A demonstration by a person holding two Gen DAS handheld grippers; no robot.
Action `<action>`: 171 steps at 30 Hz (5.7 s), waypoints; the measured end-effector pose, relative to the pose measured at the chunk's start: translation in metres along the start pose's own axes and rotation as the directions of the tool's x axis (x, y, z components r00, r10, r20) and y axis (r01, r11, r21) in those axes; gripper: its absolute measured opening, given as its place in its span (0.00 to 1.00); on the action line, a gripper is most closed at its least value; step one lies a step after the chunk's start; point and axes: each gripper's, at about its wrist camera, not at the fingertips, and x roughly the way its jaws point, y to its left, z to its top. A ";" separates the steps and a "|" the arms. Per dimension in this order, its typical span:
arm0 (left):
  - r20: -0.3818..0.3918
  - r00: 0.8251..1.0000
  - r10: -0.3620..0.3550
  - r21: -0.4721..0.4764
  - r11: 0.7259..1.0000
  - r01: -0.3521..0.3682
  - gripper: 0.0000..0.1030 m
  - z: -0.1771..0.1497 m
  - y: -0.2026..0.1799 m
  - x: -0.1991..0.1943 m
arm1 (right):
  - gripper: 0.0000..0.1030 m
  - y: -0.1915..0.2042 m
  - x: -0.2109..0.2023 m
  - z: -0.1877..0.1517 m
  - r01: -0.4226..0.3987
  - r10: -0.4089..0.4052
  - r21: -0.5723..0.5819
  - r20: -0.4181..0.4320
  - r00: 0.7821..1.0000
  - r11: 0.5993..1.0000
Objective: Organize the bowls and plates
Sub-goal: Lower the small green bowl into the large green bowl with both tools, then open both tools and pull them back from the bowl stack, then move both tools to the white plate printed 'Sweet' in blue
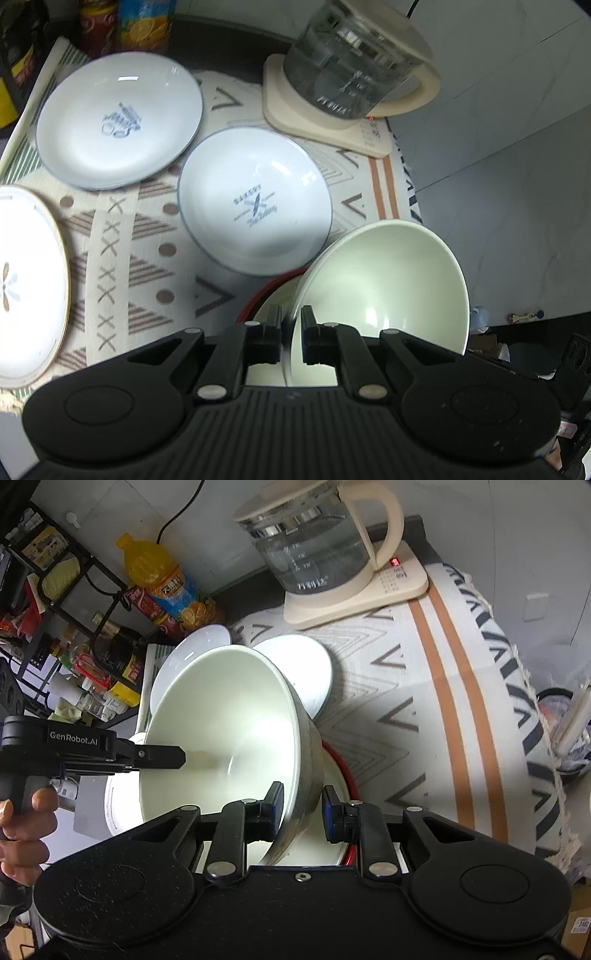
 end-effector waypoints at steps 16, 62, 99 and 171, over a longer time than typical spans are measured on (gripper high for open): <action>-0.038 0.999 0.038 -0.015 0.999 -0.039 0.06 -0.023 0.010 0.016 | 0.25 0.001 0.008 -0.024 0.039 -0.038 0.031 -0.026 0.999 0.999; -0.007 0.997 0.076 0.002 0.997 -0.076 0.07 -0.012 0.023 0.001 | 0.21 -0.005 -0.001 -0.039 0.052 -0.052 0.123 -0.007 0.999 0.991; 0.056 0.991 0.118 0.073 0.990 -0.122 0.88 -0.010 0.173 -0.096 | 0.81 0.143 0.022 -0.039 0.148 -0.164 0.125 0.135 0.977 0.981; 0.185 0.972 0.142 -0.241 0.966 -0.095 0.70 0.100 0.223 -0.049 | 0.95 0.177 0.148 0.124 0.150 -0.143 -0.121 0.067 0.987 0.981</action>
